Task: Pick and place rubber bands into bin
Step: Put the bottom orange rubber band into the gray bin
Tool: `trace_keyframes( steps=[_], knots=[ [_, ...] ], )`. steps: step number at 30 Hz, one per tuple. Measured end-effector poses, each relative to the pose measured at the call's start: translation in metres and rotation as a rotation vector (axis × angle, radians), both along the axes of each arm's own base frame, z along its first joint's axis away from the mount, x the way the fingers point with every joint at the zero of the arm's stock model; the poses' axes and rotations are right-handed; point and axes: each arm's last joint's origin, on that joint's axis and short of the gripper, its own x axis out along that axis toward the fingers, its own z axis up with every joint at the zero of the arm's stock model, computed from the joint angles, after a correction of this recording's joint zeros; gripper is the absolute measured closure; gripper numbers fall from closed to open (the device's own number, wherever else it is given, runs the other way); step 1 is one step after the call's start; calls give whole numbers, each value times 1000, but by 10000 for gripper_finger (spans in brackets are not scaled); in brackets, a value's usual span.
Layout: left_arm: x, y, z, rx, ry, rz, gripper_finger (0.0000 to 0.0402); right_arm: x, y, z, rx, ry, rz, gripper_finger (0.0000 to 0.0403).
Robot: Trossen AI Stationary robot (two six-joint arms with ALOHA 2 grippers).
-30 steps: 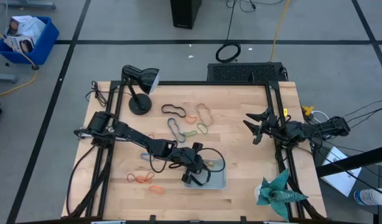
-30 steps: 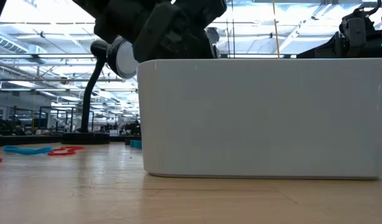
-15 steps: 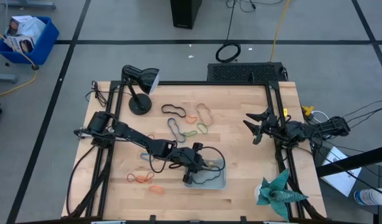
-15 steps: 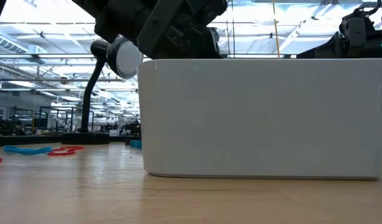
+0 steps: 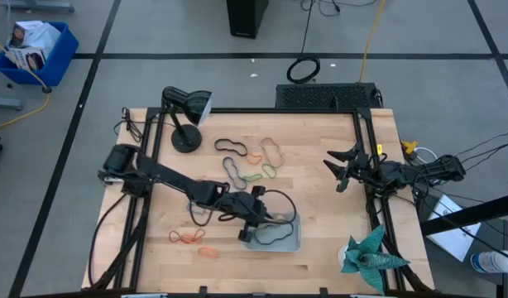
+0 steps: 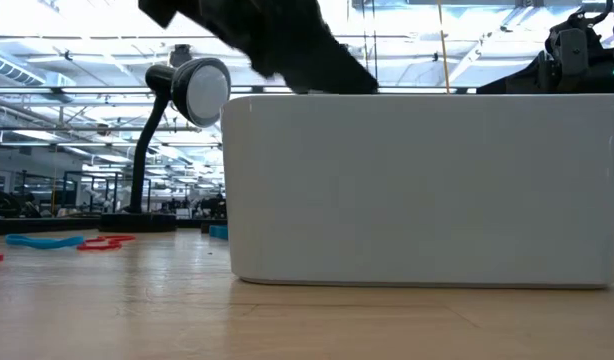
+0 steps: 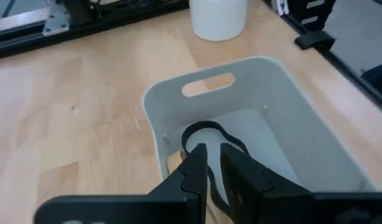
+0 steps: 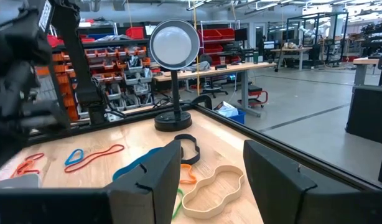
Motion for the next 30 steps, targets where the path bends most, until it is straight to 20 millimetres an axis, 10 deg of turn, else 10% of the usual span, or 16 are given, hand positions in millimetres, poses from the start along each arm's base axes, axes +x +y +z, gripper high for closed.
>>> trace_keyframes(
  steps=[12, 30],
  knots=[
    [-46, 1, 60, -143, 71, -75, 350, 1, 0, -1, -2, 8, -1, 234],
    [-91, -44, 43, -58, 388, -205, 350, 1, 0, -1, -3, 14, -3, 234]
  ],
)
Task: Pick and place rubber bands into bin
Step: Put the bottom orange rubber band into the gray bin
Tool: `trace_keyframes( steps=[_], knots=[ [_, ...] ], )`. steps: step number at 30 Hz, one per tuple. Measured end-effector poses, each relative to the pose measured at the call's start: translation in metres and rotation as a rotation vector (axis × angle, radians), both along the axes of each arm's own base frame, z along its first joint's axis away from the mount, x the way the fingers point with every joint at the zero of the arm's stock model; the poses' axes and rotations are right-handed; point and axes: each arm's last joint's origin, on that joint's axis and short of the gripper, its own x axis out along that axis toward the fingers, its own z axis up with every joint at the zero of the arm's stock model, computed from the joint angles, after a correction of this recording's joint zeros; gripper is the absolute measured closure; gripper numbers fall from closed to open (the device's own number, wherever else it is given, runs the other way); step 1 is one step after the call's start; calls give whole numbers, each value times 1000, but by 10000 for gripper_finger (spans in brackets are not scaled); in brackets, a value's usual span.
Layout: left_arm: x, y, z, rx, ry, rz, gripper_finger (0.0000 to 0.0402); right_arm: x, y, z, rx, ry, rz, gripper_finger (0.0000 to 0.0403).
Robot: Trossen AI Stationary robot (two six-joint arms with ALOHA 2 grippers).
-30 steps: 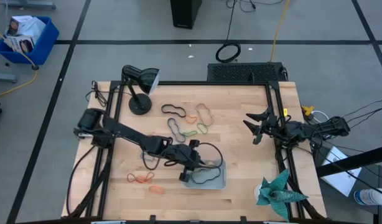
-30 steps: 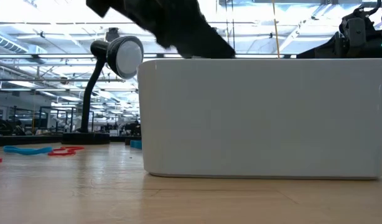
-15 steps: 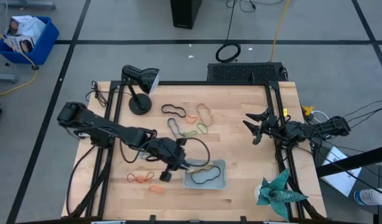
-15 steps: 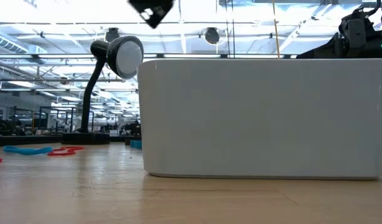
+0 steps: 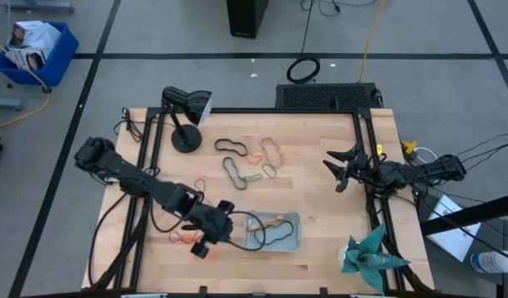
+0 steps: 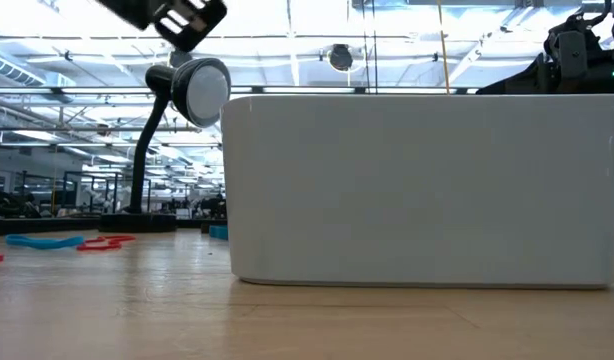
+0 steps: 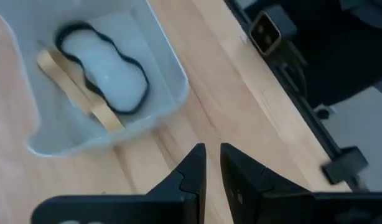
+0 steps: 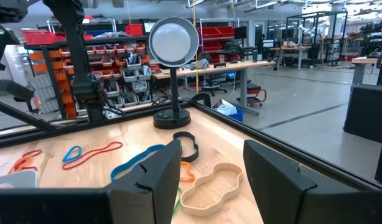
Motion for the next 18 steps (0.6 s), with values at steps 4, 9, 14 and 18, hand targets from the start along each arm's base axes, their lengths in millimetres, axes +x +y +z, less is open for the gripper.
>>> trace_keyframes(
  steps=[4, 9, 14, 18],
  knots=[
    [-5, -10, 0, 4, -6, -41, 350, 0, 0, 0, 0, 0, 0, 234],
    [-3, -12, 3, 28, -64, -5, 350, 0, 0, 0, 0, 0, 0, 234],
    [0, -11, 4, 10, -76, 48, 350, 0, 0, 0, 2, -1, 0, 234],
    [3, -7, 5, -14, -71, 106, 350, 0, 0, 0, 3, -1, 0, 234]
  ],
)
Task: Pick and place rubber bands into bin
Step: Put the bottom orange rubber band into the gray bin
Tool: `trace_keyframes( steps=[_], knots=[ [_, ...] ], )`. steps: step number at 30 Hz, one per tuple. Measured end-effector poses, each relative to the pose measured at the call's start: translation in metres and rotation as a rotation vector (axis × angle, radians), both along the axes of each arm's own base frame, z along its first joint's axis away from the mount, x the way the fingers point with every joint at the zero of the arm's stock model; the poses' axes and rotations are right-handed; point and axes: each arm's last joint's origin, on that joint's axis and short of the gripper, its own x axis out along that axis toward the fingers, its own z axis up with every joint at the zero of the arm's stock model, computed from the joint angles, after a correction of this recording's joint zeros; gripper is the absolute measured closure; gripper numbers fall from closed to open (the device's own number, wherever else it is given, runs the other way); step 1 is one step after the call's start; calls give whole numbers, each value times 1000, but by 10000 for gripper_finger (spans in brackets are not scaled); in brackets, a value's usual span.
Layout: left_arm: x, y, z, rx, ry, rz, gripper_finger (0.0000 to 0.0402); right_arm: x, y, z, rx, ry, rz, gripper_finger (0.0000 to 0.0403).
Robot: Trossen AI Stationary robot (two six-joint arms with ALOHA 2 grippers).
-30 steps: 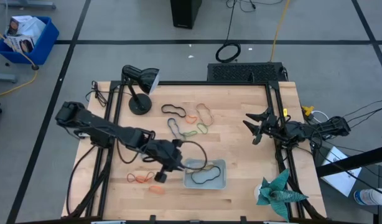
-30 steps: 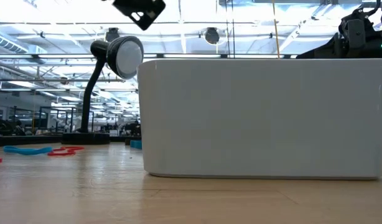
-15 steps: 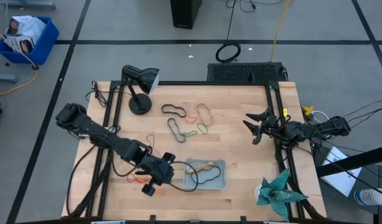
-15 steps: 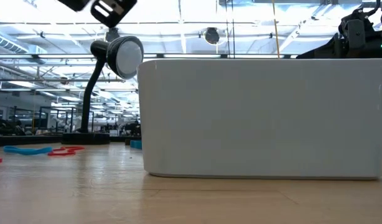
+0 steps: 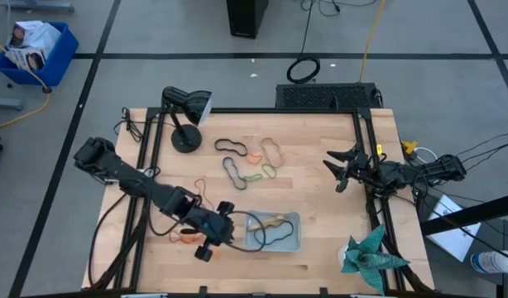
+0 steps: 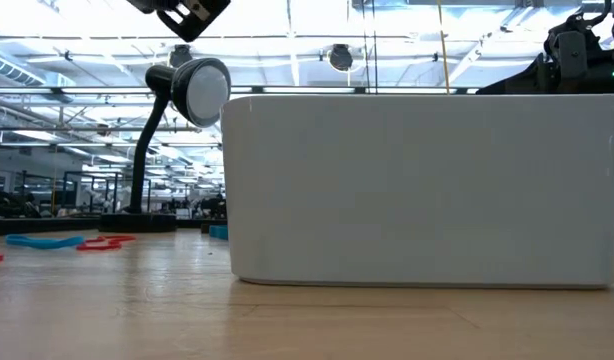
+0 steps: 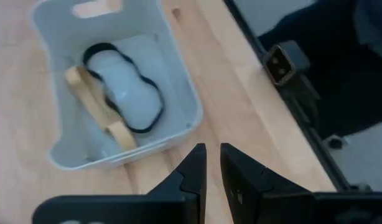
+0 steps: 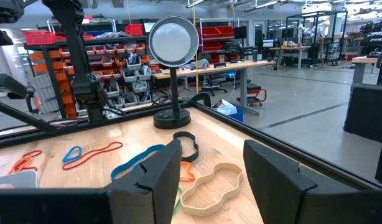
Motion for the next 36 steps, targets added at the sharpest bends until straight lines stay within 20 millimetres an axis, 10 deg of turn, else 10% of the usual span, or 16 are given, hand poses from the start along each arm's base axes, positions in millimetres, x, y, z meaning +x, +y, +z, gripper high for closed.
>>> trace_keyframes(
  steps=[17, 25, 36],
  knots=[
    [-17, -4, -10, 186, 90, -105, 208, 0, 0, 0, 0, 0, 0, 234],
    [-26, -20, -11, 207, 77, -171, 200, 0, 0, 0, -2, 1, 0, 234],
    [-15, -32, -64, 161, 223, -188, 201, 0, 0, 0, -1, 3, 0, 234]
  ],
)
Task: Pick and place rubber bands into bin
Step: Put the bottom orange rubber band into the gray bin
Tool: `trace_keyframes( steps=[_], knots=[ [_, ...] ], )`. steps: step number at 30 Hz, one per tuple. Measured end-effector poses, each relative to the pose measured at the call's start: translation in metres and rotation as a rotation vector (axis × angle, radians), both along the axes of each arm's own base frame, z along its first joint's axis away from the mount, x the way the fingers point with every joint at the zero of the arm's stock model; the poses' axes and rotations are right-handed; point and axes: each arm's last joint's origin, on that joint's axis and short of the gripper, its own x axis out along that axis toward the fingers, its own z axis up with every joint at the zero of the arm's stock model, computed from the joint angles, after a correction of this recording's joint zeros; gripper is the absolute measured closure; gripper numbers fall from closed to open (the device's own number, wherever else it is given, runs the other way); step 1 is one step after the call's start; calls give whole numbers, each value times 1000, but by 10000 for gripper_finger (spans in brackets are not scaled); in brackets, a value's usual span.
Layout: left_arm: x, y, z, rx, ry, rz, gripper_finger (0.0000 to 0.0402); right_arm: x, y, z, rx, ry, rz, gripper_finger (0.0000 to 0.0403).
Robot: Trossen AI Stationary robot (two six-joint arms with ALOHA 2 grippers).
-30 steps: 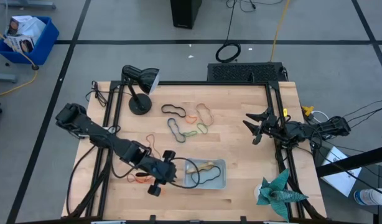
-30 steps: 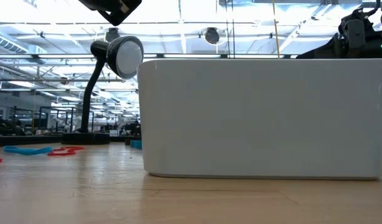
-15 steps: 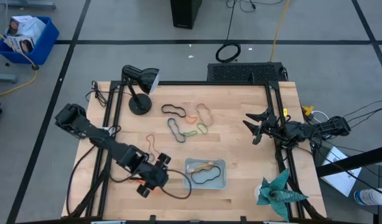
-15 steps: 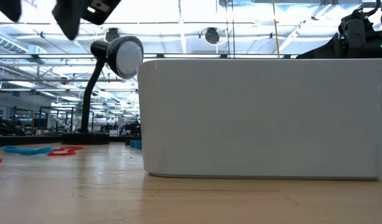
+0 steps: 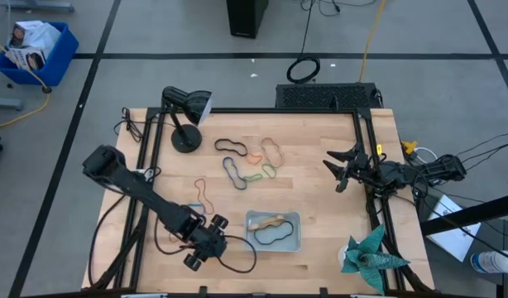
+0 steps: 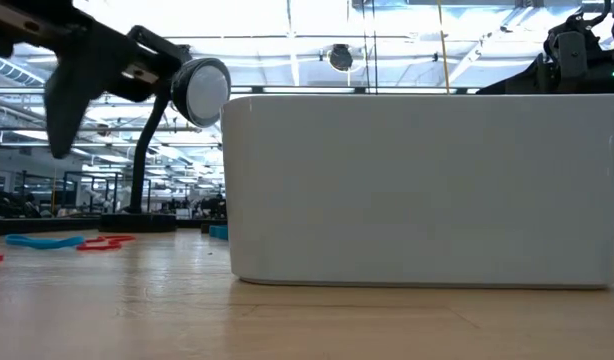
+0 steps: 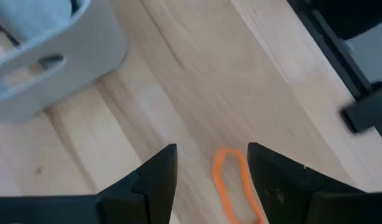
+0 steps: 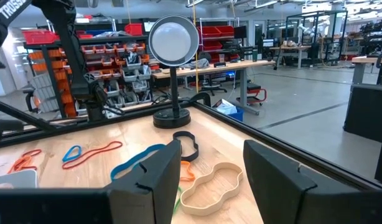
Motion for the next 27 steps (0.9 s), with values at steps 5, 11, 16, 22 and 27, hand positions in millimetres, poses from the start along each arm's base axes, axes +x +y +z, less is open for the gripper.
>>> trace_keyframes(
  steps=[5, 11, 16, 22, 27],
  knots=[
    [6, -4, -15, 3, 16, 4, 201, 0, 0, 0, -1, 5, 0, 234],
    [8, -7, -35, -14, 123, 25, 201, 1, 0, -1, -3, 13, 0, 234],
    [9, -9, -50, -13, 175, 38, 202, 1, 0, -1, -4, 19, 0, 234],
    [11, -10, -54, -19, 195, 80, 202, 2, 0, -2, -5, 23, -1, 234],
    [12, -10, -54, -26, 200, 193, 201, 2, 0, -2, -4, 23, 0, 234]
  ],
)
